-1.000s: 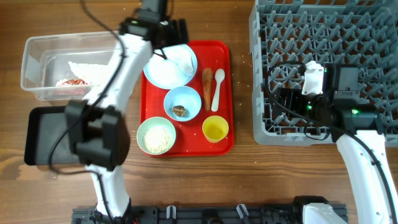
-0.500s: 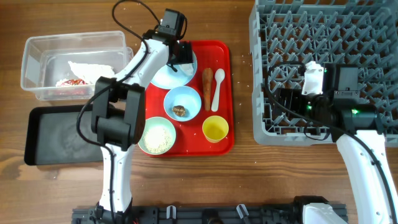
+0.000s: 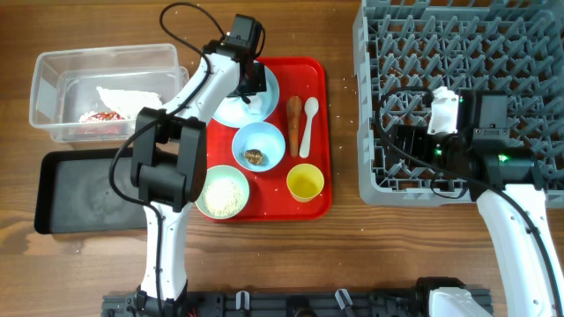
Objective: Sort waste into correct bins and load items into the dishwasher rack
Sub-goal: 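Move the tissue left and release it into the clear bin, then reach the right gripper to the white plate and grip its rim, then lift the white plate right and stand it upright in the dish rack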
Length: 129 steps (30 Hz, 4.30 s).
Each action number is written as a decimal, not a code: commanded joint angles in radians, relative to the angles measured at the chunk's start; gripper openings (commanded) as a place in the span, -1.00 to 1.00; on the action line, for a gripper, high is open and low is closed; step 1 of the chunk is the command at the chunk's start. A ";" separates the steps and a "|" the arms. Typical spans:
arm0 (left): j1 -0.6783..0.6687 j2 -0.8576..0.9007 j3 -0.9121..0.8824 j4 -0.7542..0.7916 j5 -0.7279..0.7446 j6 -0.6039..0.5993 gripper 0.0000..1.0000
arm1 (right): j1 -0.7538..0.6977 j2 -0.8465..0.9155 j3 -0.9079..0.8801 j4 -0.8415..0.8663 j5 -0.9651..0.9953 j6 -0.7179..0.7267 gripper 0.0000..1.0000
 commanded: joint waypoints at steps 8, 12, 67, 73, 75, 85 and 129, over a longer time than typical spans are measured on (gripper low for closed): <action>0.117 -0.380 0.143 -0.172 -0.077 -0.040 -0.92 | 0.006 0.006 0.010 0.006 -0.010 0.011 0.99; 0.201 -0.380 0.136 -0.280 -0.183 -0.040 -0.92 | 0.006 0.006 0.010 0.011 -0.010 0.010 0.99; 0.401 -0.552 0.032 -0.485 -0.035 -0.039 0.99 | 0.537 0.932 0.816 0.243 0.035 0.212 0.75; 0.401 -0.552 0.032 -0.485 -0.035 -0.040 1.00 | 0.537 1.010 0.816 0.259 0.063 0.244 0.29; 0.401 -0.552 0.032 -0.485 -0.035 -0.050 0.99 | 0.537 1.038 0.816 0.265 0.064 0.260 0.28; 0.401 -0.551 0.032 -0.484 -0.035 -0.066 1.00 | 0.537 1.162 0.815 0.266 0.089 0.330 0.00; 0.401 -0.547 0.032 -0.470 -0.035 -0.066 1.00 | 0.078 0.610 0.942 -0.176 1.075 0.130 -0.91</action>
